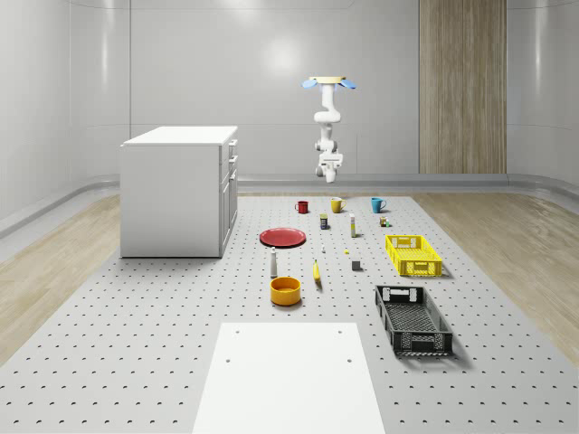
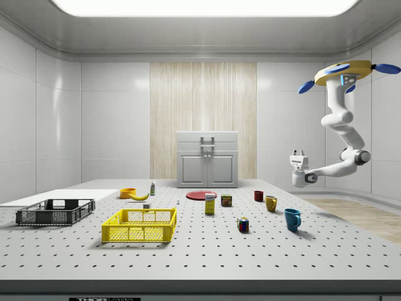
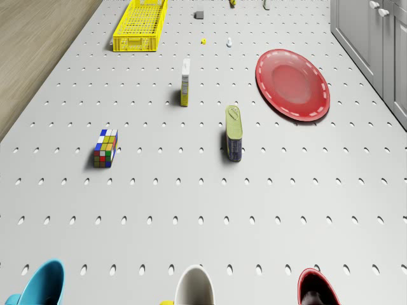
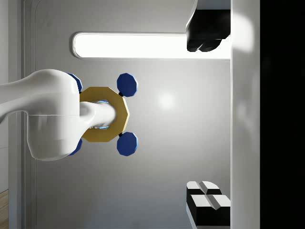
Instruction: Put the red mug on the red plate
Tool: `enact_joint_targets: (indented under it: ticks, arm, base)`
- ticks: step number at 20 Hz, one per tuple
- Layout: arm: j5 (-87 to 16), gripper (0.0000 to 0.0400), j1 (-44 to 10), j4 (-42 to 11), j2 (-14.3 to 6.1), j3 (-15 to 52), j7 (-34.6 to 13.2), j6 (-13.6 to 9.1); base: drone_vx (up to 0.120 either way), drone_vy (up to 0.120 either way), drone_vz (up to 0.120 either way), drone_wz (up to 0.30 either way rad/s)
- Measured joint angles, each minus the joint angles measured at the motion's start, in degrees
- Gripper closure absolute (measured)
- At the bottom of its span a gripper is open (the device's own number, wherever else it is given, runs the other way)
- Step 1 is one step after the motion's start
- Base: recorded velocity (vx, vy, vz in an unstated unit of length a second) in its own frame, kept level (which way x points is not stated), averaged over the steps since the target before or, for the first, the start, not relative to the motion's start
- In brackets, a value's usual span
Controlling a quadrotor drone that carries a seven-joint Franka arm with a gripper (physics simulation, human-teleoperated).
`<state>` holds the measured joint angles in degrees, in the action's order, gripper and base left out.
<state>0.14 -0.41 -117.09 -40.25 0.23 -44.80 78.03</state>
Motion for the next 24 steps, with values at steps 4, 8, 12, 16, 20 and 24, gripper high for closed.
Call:
enact_joint_targets:
  ticks: [4,8,12,16,20,24]
  arm:
    - [0.0,0.0,0.0,0.1,0.0,0.0,0.0,0.1]
    - [0.0,0.0,-0.1,0.0,-0.1,0.0,0.0,0.2]
    - [0.0,0.0,-0.1,-0.1,-0.2,0.1,0.0,0.4]
    - [-0.1,0.0,-0.1,-0.2,-0.4,0.1,0.0,0.5]
    - [-0.2,0.0,-0.2,-0.3,-0.5,0.2,0.0,0.7]
    - [-0.4,0.0,-0.2,-0.4,-0.6,0.4,0.0,0.9]
  base:
    - [0.12,-0.12,0.0,0.0]
    - [0.12,-0.12,0.0,0.0]
    - [0.12,-0.12,0.0,0.0]
    - [0.12,-0.12,0.0,0.0]
    - [0.12,-0.12,0.0,0.0]
    - [0.12,-0.12,0.0,0.0]
